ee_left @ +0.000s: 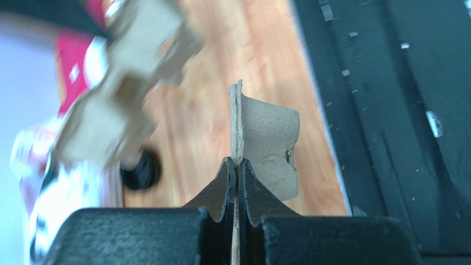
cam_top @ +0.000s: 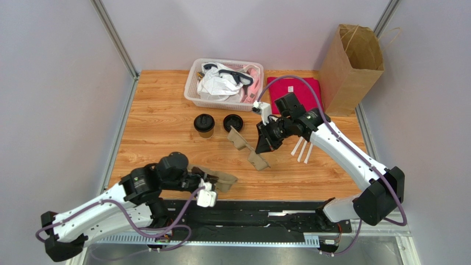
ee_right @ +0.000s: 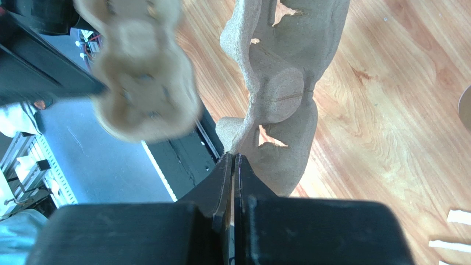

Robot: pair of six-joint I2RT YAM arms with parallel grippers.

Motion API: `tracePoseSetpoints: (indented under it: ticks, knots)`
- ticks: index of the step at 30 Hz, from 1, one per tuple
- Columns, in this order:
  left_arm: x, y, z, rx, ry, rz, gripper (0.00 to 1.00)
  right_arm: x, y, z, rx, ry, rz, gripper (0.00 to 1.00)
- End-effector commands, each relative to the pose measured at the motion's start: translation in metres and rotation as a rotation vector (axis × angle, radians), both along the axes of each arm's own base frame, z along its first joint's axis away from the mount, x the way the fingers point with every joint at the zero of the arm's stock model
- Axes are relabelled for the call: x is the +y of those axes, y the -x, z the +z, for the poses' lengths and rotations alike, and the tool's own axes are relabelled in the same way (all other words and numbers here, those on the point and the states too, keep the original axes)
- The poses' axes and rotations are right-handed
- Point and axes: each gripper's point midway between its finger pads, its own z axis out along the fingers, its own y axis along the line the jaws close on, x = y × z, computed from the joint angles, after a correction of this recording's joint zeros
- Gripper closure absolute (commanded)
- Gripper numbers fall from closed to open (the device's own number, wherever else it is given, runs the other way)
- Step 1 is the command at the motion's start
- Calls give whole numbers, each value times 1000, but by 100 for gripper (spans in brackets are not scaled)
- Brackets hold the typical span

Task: Pack the takeout coffee

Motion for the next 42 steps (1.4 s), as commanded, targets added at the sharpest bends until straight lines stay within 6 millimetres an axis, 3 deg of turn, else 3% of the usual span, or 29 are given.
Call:
tracePoseSetpoints:
  ticks: [1, 4, 7, 11, 12, 14, 15, 18, 20, 21, 23, 24, 25, 27, 29, 30, 32, 33, 35, 36, 42]
  knots:
    - [46, -20, 39, 65, 33, 276, 100, -7, -2, 23, -67, -23, -15, 100]
    - [63, -37, 68, 14, 76, 389, 100, -11, -6, 24, -65, -20, -36, 100]
    - [84, -66, 87, -51, 95, 533, 100, -14, -11, 25, -73, -15, -50, 100]
    - [124, -131, 108, -173, 119, 771, 100, -17, -13, 24, -73, -8, -54, 100]
    - [150, -159, 106, -145, 111, 891, 100, -17, -12, 23, -71, -7, -52, 100]
    - [178, -195, 117, -137, 147, 1015, 100, -18, -13, 22, -71, -3, -54, 100]
    - [202, -223, 117, -79, 152, 1118, 100, -18, -13, 21, -69, -1, -53, 100]
    - [236, -275, 119, -69, 150, 1251, 100, -19, -13, 20, -72, 5, -51, 100]
    - [249, -305, 127, -168, 156, 1285, 100, -19, -14, 18, -69, 10, -52, 100]
    - [262, -324, 108, -170, 108, 1337, 100, -20, -14, 18, -70, 9, -51, 100]
    - [277, -353, 105, -253, 72, 1370, 100, -19, -15, 16, -71, 16, -51, 100]
    - [290, -373, 84, -247, 18, 1416, 100, -20, -15, 15, -71, 20, -51, 100]
    - [297, -387, 87, -297, 21, 1435, 100, -21, -16, 14, -77, 24, -50, 100]
    - [308, -413, 61, -289, -25, 1474, 100, -22, -15, 13, -76, 29, -46, 100]
    - [315, -434, 58, -321, -13, 1506, 100, -23, -14, 10, -70, 38, -37, 100]
    - [321, -448, 45, -313, -32, 1529, 100, -24, -13, 8, -68, 42, -35, 100]
    - [323, -462, 36, -328, -43, 1536, 100, -25, -13, 6, -71, 53, -30, 100]
    - [327, -469, 19, -322, -75, 1552, 100, -26, -13, 5, -72, 59, -29, 100]
    - [329, -477, 11, -345, -93, 1558, 100, -28, -13, 2, -73, 67, -29, 100]
    - [332, -479, -5, -337, -128, 1562, 100, -28, -13, 2, -72, 69, -29, 100]
    - [323, -475, -48, -287, -190, 1552, 100, -29, -14, -2, -69, 81, -30, 100]
